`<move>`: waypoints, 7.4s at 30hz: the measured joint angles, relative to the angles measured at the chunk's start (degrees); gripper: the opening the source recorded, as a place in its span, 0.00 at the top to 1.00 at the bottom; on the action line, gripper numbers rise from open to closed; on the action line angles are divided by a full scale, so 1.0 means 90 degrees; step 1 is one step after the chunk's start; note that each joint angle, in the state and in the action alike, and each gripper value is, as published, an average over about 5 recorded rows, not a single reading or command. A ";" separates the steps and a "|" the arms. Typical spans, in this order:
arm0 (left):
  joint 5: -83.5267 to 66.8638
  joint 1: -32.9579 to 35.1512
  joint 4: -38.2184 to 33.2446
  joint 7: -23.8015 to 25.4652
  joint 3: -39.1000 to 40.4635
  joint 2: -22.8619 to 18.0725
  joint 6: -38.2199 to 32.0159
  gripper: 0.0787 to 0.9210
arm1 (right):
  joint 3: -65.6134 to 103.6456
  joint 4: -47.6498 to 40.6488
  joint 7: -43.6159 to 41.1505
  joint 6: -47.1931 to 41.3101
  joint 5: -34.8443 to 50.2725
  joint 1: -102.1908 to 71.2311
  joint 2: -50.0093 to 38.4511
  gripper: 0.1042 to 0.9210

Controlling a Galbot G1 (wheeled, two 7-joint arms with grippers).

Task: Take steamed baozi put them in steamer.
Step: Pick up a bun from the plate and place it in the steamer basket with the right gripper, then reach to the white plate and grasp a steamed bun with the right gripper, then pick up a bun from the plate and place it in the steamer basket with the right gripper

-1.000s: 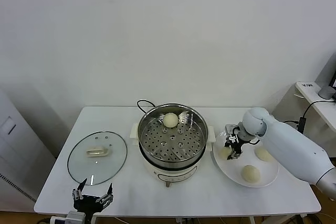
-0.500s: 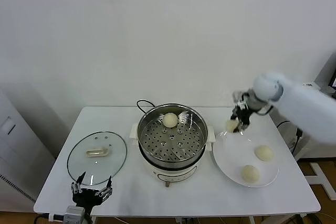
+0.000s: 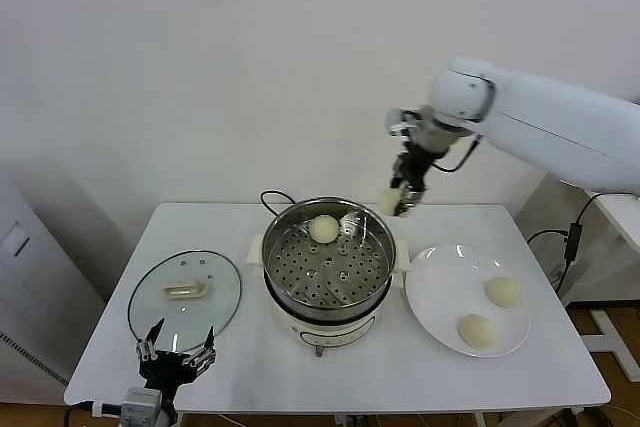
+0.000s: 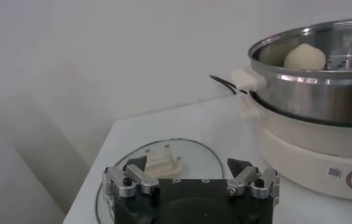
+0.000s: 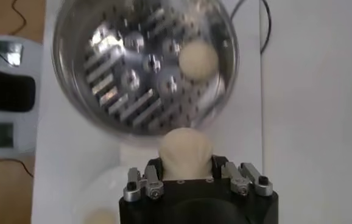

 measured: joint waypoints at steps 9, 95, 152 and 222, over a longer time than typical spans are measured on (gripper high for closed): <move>-0.0005 -0.0010 -0.0071 -0.0015 0.0088 0.0000 -0.0019 0.12 | -0.0087 -0.0419 0.0279 -0.0481 0.0255 -0.0458 0.1207 0.52; -0.0391 0.0323 -0.0017 0.0075 0.0171 0.0000 -0.0151 0.12 | 0.3449 0.1474 -0.0581 0.2008 -0.3605 -0.4514 -0.3676 0.12; -0.0406 0.0177 0.0267 0.0177 0.0101 0.0000 0.0012 0.12 | 0.5135 0.0240 -0.0541 0.2179 -0.4606 -0.6742 -0.2897 0.24; -0.0100 -0.0144 0.0158 -0.0180 0.0287 0.0000 -0.0041 0.12 | 0.0182 0.1052 -0.0208 0.8301 -0.4077 -0.1282 0.0907 0.51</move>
